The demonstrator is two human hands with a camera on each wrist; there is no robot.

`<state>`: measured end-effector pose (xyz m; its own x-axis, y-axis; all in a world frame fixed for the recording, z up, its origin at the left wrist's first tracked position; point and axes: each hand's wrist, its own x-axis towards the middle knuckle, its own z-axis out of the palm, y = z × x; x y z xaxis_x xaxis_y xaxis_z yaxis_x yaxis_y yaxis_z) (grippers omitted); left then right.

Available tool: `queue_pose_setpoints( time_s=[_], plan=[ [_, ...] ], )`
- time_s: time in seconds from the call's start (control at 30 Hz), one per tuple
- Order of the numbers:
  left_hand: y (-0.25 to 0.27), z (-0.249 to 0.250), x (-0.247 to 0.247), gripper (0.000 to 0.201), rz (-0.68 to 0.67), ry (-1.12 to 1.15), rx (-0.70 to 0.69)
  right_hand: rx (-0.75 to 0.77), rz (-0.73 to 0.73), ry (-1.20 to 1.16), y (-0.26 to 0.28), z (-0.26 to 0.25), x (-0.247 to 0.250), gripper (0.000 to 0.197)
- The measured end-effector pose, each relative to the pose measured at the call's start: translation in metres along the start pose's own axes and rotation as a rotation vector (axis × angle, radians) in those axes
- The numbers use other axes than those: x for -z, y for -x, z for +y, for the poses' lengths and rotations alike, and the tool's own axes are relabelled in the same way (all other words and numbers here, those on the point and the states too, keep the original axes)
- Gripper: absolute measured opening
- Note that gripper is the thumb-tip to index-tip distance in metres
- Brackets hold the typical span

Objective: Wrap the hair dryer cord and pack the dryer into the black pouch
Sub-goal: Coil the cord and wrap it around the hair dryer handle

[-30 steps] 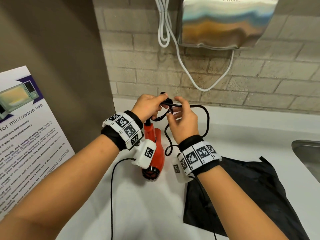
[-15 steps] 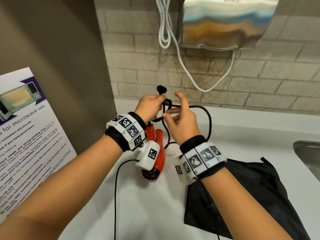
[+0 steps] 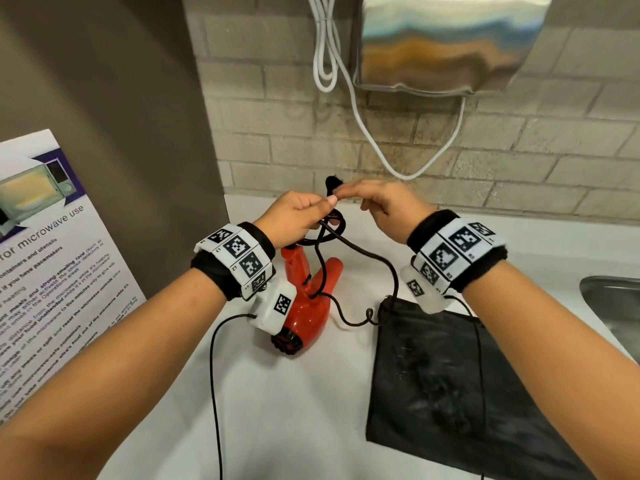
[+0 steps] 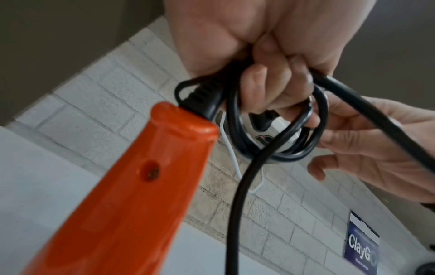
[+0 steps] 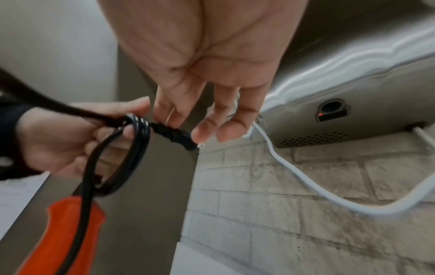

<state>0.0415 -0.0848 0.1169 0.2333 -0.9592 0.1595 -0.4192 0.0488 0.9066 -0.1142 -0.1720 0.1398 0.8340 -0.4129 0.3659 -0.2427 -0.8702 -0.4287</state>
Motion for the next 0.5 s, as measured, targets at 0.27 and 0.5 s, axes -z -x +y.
queue_pose_setpoints(
  time_s=[0.27, 0.5],
  plan=[
    [0.004, 0.004, -0.003, 0.045, -0.066, 0.042, -0.047, 0.084, -0.001, 0.204, -0.009, -0.005, -0.012, 0.034],
    [0.002, 0.004, -0.001, 0.035, -0.073, 0.008, 0.023, -0.083, 0.249, 0.166, -0.015, 0.015, 0.01, 0.017]
  ],
)
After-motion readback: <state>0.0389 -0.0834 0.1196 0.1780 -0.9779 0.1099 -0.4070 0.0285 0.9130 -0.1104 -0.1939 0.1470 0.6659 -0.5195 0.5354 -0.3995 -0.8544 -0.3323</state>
